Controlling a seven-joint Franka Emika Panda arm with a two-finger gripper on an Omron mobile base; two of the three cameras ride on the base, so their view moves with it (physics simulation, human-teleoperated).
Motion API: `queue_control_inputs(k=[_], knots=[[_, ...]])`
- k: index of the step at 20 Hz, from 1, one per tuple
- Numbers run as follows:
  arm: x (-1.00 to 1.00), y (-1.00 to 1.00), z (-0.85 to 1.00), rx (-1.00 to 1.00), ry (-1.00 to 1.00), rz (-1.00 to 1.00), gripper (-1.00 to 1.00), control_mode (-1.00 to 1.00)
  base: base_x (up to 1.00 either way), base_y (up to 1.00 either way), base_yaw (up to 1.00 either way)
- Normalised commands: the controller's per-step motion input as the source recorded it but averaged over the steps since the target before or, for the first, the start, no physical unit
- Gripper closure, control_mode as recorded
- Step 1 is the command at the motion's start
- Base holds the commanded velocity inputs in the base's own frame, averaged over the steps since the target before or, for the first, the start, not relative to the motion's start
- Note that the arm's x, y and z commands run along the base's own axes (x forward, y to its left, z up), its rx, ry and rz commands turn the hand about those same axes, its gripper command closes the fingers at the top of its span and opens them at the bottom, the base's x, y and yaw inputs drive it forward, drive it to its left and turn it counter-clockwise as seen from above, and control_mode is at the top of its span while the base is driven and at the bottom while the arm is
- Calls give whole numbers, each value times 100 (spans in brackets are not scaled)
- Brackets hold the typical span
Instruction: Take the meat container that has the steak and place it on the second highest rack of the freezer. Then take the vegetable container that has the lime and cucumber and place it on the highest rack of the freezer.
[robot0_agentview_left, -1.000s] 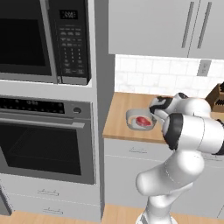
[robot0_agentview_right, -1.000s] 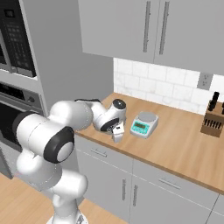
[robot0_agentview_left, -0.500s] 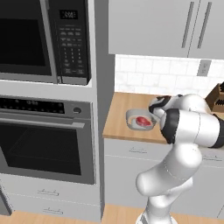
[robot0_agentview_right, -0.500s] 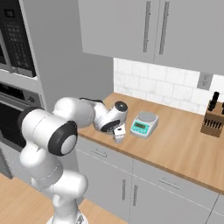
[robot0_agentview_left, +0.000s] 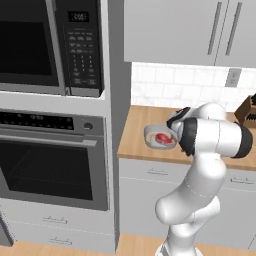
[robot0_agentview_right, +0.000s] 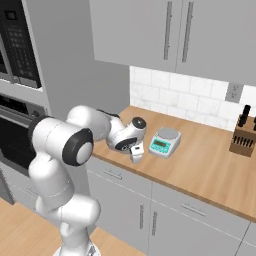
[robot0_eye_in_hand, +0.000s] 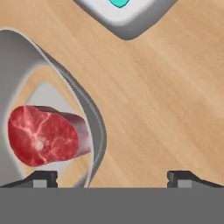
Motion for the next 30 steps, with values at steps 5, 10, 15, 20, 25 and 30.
queue_control_inputs(k=[5,10,15,20,25,30], knots=[[19,0,-22,0,-2,0,100,-100,0,0,0],[10,0,-19,0,-3,-1,100,-100,0,0,0],[4,0,-5,3,-1,0,100,-100,0,0,0],[2,-2,8,7,3,1,100,-100,0,0,0],[0,-3,72,1,0,6,100,-100,0,0,0],[-20,-3,99,0,-3,25,100,-100,0,0,0]])
